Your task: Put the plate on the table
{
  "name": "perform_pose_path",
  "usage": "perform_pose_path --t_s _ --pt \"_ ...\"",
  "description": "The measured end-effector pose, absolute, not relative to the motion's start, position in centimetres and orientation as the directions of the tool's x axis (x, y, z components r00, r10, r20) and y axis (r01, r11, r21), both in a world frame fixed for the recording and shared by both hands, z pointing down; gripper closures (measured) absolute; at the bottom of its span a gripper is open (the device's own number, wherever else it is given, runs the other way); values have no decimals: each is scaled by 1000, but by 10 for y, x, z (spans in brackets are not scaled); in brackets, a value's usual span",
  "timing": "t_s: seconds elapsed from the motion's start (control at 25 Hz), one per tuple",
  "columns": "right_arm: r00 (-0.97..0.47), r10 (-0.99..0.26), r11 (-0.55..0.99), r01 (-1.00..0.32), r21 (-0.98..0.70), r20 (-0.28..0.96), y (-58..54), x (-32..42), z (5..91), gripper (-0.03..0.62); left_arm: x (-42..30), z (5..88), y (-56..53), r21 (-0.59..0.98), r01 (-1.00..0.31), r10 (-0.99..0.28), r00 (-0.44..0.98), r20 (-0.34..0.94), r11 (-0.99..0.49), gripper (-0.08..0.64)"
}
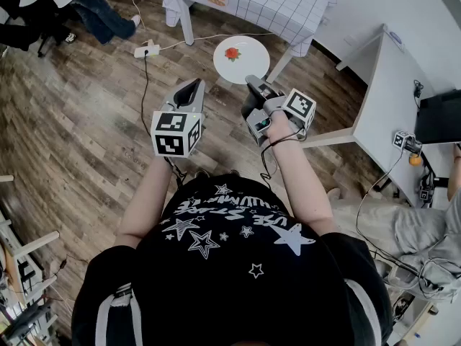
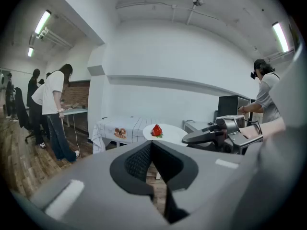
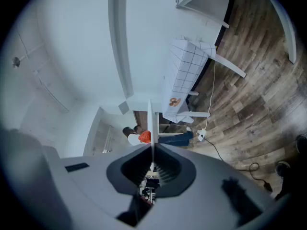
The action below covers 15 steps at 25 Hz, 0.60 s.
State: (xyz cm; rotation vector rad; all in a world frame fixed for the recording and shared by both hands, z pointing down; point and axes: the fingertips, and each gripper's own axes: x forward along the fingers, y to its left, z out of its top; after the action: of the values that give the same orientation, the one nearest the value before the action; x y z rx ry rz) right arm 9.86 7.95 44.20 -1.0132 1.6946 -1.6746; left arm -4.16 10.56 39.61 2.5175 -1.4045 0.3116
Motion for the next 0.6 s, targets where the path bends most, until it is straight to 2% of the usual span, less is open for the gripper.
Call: perform_pose_path --t_s 0.6 --pt "-598 -793 -40 -137 -990 114 83 98 439 569 -39 390 111 121 -864 -819 502 279 -488 551"
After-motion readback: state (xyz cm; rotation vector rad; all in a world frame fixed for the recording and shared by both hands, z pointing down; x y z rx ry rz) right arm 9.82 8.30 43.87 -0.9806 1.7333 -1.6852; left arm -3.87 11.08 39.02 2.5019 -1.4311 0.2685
